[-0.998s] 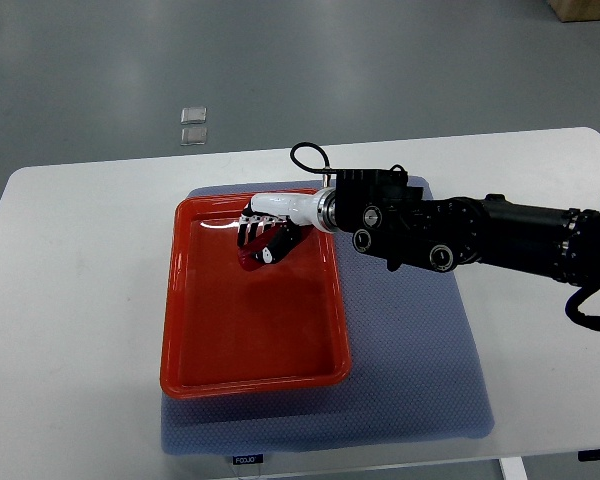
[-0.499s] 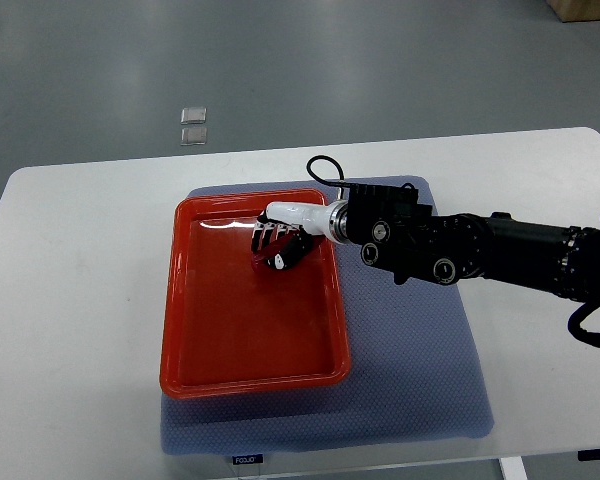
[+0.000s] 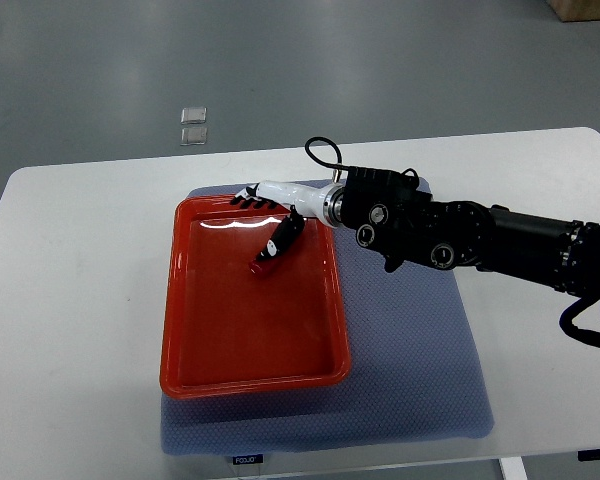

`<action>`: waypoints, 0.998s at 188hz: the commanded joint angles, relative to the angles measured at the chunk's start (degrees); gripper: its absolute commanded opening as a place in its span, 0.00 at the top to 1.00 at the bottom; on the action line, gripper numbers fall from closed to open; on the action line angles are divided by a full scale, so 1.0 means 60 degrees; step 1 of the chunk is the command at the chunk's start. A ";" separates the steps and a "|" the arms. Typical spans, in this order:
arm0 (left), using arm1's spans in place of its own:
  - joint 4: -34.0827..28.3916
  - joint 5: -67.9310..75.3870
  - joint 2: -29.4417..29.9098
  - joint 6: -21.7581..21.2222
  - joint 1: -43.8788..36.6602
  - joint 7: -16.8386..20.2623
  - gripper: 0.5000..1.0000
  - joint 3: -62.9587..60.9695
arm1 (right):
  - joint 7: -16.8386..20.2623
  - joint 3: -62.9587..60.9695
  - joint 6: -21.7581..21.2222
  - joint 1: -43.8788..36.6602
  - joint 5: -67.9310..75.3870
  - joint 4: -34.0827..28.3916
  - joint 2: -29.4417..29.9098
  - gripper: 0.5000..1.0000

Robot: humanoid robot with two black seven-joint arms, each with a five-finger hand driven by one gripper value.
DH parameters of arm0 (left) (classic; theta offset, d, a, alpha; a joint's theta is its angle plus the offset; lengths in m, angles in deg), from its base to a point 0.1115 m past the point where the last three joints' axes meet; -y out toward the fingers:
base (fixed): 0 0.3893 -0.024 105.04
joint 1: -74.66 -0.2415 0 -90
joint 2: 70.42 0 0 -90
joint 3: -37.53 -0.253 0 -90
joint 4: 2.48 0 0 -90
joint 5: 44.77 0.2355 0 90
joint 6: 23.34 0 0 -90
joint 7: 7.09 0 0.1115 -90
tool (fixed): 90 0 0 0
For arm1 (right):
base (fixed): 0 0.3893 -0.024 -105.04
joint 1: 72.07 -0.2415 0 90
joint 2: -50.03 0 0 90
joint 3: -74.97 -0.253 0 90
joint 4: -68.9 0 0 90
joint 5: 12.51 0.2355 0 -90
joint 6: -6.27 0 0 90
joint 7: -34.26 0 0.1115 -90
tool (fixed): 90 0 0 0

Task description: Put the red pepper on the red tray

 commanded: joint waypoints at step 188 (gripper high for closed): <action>0.0000 0.0000 0.0000 -0.0001 0.0001 0.0000 0.00 -0.0015 | -0.1705 -0.9634 -0.0583 0.5153 0.6102 0.0059 -0.0381 0.21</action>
